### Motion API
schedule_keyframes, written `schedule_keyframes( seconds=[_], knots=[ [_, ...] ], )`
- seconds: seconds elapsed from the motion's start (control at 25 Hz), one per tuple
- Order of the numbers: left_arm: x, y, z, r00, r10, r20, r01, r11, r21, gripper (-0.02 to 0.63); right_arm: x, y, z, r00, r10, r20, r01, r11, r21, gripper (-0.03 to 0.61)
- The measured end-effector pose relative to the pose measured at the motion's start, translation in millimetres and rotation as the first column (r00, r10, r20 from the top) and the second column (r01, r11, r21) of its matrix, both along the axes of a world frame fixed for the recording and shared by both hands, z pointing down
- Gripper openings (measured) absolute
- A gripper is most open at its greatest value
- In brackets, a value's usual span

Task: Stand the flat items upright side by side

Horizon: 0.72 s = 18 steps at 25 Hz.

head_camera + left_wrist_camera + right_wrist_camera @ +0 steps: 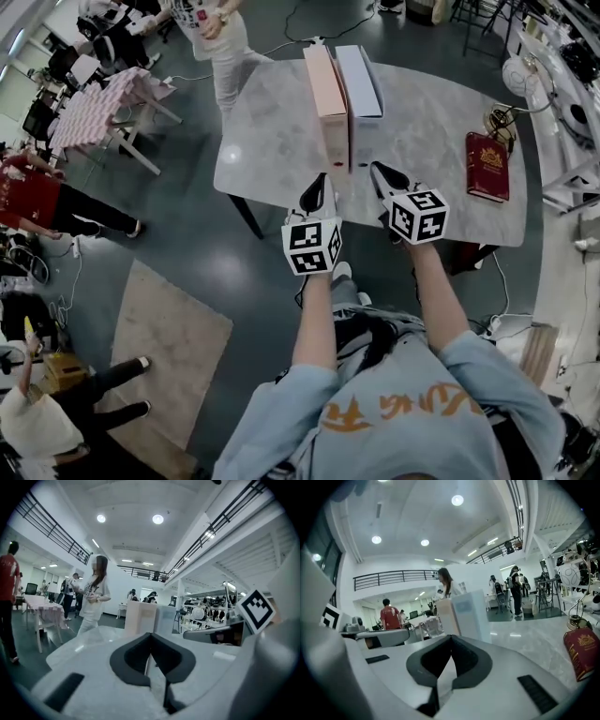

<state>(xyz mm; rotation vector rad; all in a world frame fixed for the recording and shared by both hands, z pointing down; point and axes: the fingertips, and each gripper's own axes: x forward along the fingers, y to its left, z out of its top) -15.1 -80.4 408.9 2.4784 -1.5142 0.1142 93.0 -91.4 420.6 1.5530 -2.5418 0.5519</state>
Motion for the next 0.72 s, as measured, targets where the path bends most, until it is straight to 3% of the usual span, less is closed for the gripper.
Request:
schedule_keyframes(
  seconds=[0.24,0.44,0.72],
  knots=[
    [3,18,-23,0.998,-0.043,0.046,0.039,0.997,0.069,0.012,10,30,-42,1.0,0.01,-0.02,-0.007,0.993,0.121,0.002],
    [7,28,-40,0.997,-0.05,0.058,0.043,0.993,0.112,0.012,20,44,-74,0.999,0.041,0.022,-0.044,0.979,0.199,0.002],
    [11,33,-53,0.998,-0.047,0.045,0.04,0.987,0.155,0.012,23,48,-80,0.998,0.065,-0.015,-0.06,0.969,0.241,0.002]
  ],
)
